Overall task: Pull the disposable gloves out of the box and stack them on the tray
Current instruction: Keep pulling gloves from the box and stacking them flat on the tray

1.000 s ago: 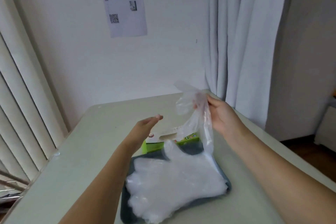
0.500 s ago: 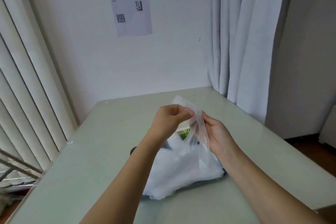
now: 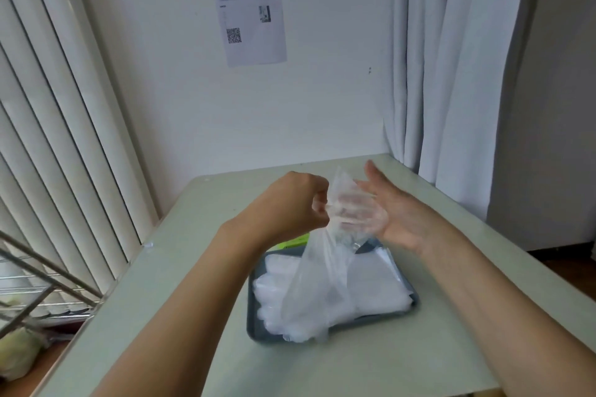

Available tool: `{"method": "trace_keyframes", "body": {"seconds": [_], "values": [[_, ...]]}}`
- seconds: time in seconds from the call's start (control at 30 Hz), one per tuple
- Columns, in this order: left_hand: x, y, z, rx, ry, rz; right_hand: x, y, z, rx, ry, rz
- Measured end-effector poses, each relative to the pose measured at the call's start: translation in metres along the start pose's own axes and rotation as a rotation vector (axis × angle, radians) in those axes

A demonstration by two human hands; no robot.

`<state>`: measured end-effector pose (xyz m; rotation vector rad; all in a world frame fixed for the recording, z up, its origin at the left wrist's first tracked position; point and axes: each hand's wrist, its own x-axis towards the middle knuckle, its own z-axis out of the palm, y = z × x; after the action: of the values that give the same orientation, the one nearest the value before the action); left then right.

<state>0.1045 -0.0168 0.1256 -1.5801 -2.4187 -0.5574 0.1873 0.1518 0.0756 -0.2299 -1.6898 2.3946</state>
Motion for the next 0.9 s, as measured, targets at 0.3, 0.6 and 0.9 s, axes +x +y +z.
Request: {"method": "trace_keyframes", "body": {"seconds": [0.3,0.6,0.9], "values": [[0.009,-0.019,0.002,-0.662,-0.064,-0.258,-0.011,-0.011,0.005,-0.629,0.239,-0.066],[0.017,-0.068,0.036,-0.975,-0.185,-0.388,-0.012,0.0,0.008,-0.567,0.222,-0.127],[0.003,-0.094,0.061,-0.848,-0.587,-0.571,0.006,0.04,-0.02,-0.747,0.455,-0.066]]}}
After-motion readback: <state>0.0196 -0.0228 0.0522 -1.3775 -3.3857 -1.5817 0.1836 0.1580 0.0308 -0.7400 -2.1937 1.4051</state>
